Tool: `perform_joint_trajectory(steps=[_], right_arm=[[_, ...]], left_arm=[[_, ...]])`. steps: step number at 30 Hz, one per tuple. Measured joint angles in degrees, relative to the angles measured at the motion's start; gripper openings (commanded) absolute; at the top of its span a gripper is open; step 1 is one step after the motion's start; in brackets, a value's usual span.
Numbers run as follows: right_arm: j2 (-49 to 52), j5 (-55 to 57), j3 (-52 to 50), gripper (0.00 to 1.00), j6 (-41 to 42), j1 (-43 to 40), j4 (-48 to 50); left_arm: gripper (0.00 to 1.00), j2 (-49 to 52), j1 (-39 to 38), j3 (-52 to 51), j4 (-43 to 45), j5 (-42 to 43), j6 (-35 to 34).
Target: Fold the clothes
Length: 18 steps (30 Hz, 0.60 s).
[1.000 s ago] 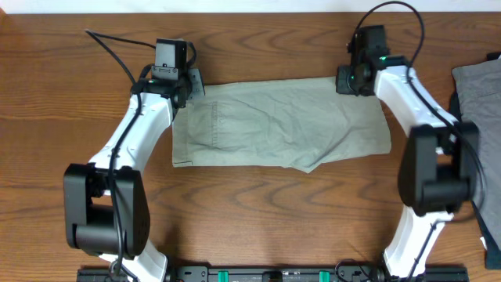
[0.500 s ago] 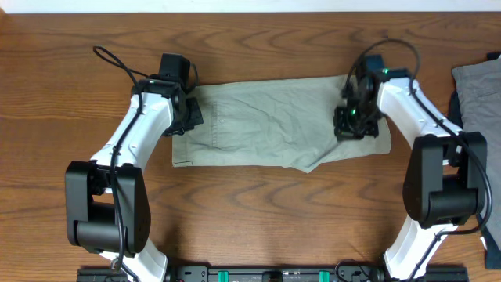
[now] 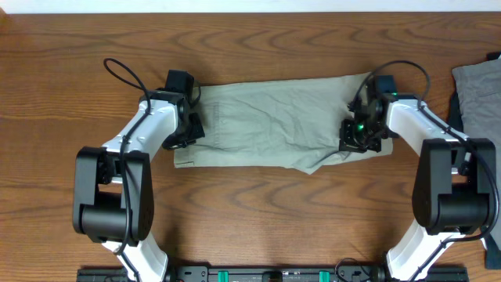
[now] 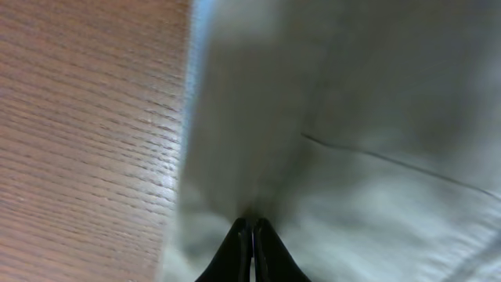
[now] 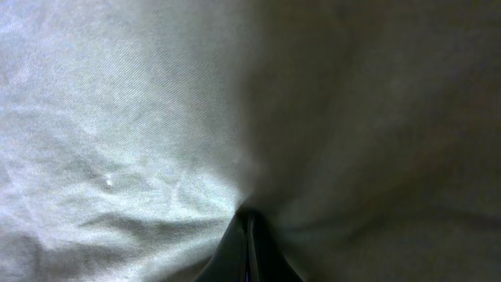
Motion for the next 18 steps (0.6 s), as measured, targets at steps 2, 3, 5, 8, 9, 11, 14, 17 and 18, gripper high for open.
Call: perform_joint_trajectory(steps=[2, 3, 5, 8, 9, 11, 14, 17, 18], right_arm=[[0.0, -0.4, -0.1, 0.01, 0.0, -0.6, -0.4], [0.0, -0.5, -0.1, 0.02, 0.0, -0.8, -0.5], [0.0, -0.4, -0.1, 0.08, 0.0, -0.9, -0.5], [0.0, -0.8, -0.2, 0.10, 0.0, -0.9, -0.5], [0.0, -0.9, -0.2, 0.10, 0.0, -0.9, -0.5], [0.0, -1.0, -0.2, 0.13, 0.0, -0.9, -0.5], [0.0, -1.4, -0.1, 0.18, 0.0, -0.9, -0.5], [0.0, -1.7, 0.0, 0.19, 0.0, -0.9, -0.7], [0.0, -1.7, 0.2, 0.19, 0.0, -0.9, -1.0]], left_arm=[[0.06, 0.8, 0.0, 0.0, 0.0, -0.9, 0.0], [0.06, 1.4, 0.0, 0.0, 0.0, -1.4, 0.0], [0.06, 1.8, -0.1, 0.1, 0.2, -1.9, 0.0], [0.06, 1.8, -0.3, 0.1, 0.2, -2.4, 0.2], [0.06, 1.8, -0.3, 0.1, 0.2, -2.5, 0.5], [0.06, 1.8, -0.4, 0.1, 0.2, -3.3, 0.9], [0.06, 1.8, -0.4, 0.2, 0.1, -5.1, 1.1], [0.06, 1.6, -0.3, 0.4, -0.3, -6.6, 1.2], [0.06, 1.3, -0.2, 0.6, -0.3, -7.1, 1.3]])
